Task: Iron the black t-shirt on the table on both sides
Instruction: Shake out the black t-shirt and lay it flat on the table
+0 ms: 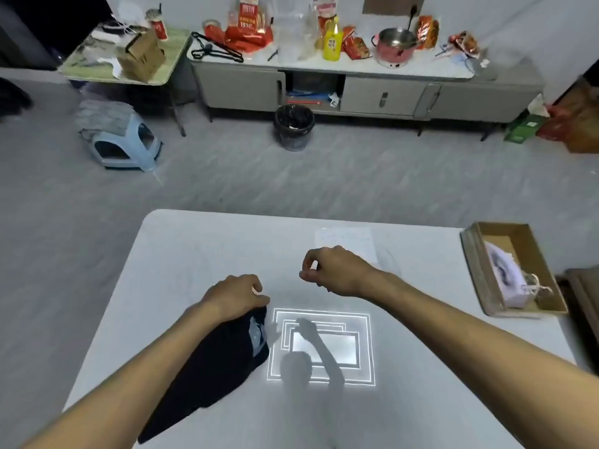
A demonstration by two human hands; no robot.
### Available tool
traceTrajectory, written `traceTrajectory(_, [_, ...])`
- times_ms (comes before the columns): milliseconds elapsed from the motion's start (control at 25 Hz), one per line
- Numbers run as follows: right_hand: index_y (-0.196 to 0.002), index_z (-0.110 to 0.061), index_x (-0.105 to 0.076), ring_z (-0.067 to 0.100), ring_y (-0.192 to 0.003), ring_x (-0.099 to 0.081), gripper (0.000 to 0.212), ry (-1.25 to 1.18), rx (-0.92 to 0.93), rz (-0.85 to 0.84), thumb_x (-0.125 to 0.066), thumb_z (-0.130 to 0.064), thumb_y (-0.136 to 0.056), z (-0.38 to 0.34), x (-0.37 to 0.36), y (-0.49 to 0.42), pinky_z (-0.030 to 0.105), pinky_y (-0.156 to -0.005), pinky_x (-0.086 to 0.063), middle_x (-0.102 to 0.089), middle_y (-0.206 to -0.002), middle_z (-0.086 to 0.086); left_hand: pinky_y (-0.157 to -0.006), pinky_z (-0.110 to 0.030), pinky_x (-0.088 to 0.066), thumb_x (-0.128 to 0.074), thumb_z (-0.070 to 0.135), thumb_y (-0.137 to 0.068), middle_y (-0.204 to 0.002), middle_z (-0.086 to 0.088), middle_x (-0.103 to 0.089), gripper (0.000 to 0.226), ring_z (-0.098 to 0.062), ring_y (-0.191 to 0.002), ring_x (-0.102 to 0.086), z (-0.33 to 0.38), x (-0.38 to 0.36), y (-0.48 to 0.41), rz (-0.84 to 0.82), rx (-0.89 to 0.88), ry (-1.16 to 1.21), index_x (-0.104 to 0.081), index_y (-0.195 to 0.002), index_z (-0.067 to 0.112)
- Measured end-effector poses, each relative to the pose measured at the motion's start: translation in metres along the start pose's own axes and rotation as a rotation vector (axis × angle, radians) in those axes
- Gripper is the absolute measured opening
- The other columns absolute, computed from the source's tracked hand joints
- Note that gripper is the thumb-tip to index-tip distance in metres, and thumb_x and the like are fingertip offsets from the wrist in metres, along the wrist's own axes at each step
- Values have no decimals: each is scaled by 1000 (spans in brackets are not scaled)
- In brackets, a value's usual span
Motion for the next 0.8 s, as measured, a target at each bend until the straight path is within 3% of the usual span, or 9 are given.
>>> traceTrajectory(120, [-100,-25,-60,23,-85,-59,21,-32,-38,-49,-51,-43,-93,29,-80,-69,35,-84,-50,-66,-99,5,-89,-35,-43,-62,55,-82,-142,-11,-42,76,-31,-120,-52,-66,-67,-66,15,157,-118,-33,-144,23])
traceTrajectory(240, [-104,-21,-61,24,-89,-58,25,-86,-90,-113,-50,-42,-94,64,-146,-106,38,-86,-50,-68,-99,5,-93,-39,-44,-63,57,-84,-145,-21,-34,95,-35,-123,-50,-123,-137,-103,-15,321,-187,-13,-152,13])
traceTrajectory(360, [-100,-18,-63,27,-95,-60,22,-222,-107,-53,-51,-36,-95,83,-170,-119,41,-86,-51,-68,-95,7,-79,-36,-47,-60,41,-92,-126,-17,-51,58,-33,-109,-58,-143,-154,-121,118,311,-221,-37,-134,9])
traceTrajectory(480, [-91,-22,-62,27,-88,-62,14,-291,-116,-2,-51,-31,-93,89,-165,-112,42,-83,-52,-67,-91,5,-73,-38,-50,-54,24,-92,-99,-11,-63,12,-31,-92,-61,-122,-130,-126,274,192,-22,-51,-94,12])
traceTrajectory(600, [-88,-24,-63,22,-79,-62,13,-299,-110,30,-51,-29,-92,87,-137,-95,38,-79,-53,-67,-87,1,-66,-32,-45,-59,28,-87,-84,-3,-62,19,-23,-79,-59,-83,-88,-114,215,128,74,-48,-74,19])
traceTrajectory(800, [-97,-21,-64,19,-74,-63,8,-354,-74,84,-57,-22,-92,78,-55,-33,30,-71,-50,-66,-83,0,-67,-31,-48,-71,28,-75,-83,1,-62,16,-21,-81,-60,26,-25,-49,33,-125,-39,-55,-78,26])
Point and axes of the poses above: each hand's wrist, its own y-axis away from the middle knuckle, its own x-axis out of the back of the hand, z = x × y, the point moved 8 cm from there along -y, towards the middle knuckle
